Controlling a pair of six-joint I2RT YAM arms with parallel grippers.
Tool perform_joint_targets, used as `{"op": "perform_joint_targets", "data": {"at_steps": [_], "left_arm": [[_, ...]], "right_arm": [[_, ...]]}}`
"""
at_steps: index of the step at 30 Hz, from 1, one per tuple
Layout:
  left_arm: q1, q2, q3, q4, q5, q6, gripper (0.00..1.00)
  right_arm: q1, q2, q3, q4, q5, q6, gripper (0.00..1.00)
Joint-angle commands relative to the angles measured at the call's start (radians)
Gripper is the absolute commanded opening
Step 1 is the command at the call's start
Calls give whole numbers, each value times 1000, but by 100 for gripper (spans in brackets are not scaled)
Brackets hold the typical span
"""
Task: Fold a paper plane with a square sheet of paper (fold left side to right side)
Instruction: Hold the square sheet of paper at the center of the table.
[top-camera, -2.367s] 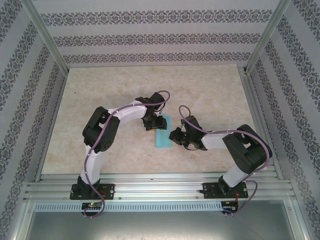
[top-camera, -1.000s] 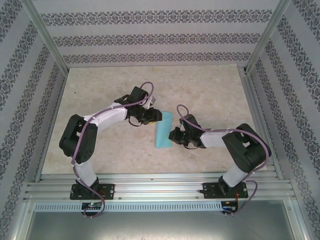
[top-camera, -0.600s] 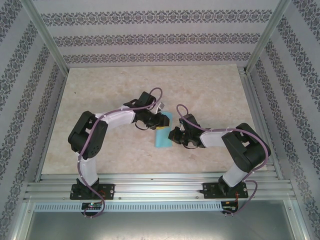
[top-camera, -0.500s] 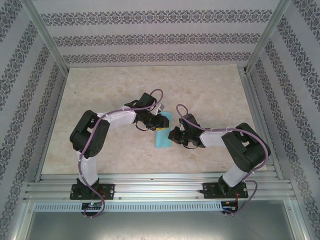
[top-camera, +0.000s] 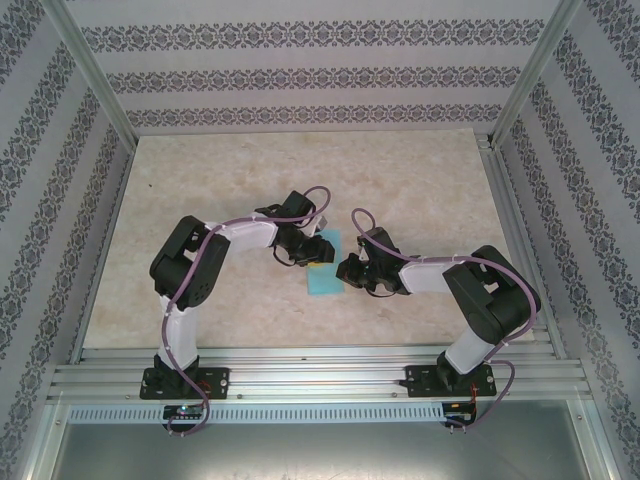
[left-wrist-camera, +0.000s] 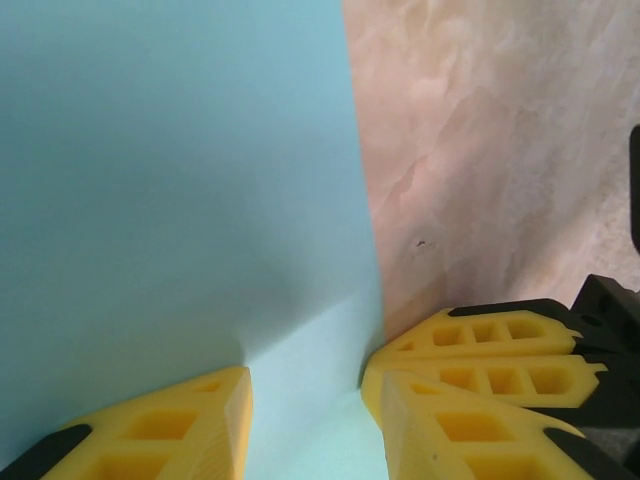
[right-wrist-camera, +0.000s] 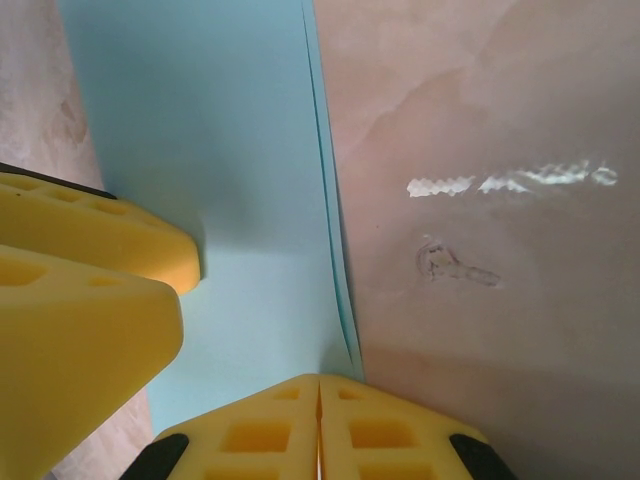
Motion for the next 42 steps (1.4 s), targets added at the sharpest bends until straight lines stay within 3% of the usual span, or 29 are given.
{"op": "perform_joint_targets", "data": {"at_steps": [1,12,22,30,42], "left_arm": [[7,30,22,-33,-35,59,40],[-2,39,-68,-5,-47,77,40],[-23,39,-116,7,-65,73,39],[-28,41,-112,8,-68,69,39],[-32,38,-108,-1,-81,71,39]], "right_arm": [[19,52,-31,-126,82,-31,8],[19,-20,-8,-63,33,-59,9],[34,-198,69,-155,9,-86,14],[89,-154,10,-46,-4,19,14],[100,-94,-16,-128,52,-5,14]]}}
